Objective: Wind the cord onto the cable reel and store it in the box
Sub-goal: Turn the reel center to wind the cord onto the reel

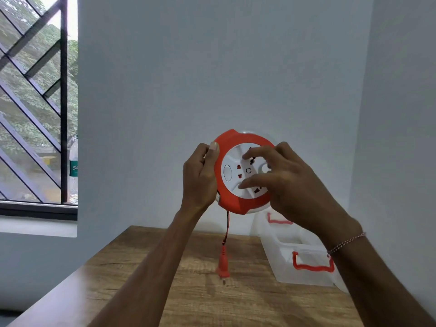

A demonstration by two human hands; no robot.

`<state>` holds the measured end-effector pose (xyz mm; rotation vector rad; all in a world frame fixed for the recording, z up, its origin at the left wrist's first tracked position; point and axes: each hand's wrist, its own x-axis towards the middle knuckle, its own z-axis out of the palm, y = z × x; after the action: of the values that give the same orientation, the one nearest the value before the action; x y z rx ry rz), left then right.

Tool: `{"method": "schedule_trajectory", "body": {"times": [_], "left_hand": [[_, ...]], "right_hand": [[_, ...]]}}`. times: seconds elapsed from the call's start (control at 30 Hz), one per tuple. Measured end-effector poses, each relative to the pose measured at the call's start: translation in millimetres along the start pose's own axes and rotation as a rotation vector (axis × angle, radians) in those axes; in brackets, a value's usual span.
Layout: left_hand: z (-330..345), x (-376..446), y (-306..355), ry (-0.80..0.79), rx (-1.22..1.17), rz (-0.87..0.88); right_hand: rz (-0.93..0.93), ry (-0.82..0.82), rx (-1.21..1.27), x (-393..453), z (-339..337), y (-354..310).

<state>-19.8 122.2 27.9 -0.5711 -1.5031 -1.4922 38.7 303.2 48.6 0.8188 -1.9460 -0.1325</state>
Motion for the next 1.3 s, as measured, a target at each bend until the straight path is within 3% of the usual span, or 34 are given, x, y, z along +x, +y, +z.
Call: {"method": "schedule_trajectory", "body": {"times": [0.13, 0.47, 1.3], "left_hand": [[3, -1, -4, -0.051, 0.009, 0.005], [2, 0, -5, -0.061, 0.042, 0.009], [3, -2, -5, -0.077, 0.066, -0.005]], "right_hand": [[0.012, -0.097, -0.044, 0, 1, -5], [0.162, -0.139, -0.209, 0, 11, -11], [0.355, 0.114, 0.006, -7, 17, -17]]}}
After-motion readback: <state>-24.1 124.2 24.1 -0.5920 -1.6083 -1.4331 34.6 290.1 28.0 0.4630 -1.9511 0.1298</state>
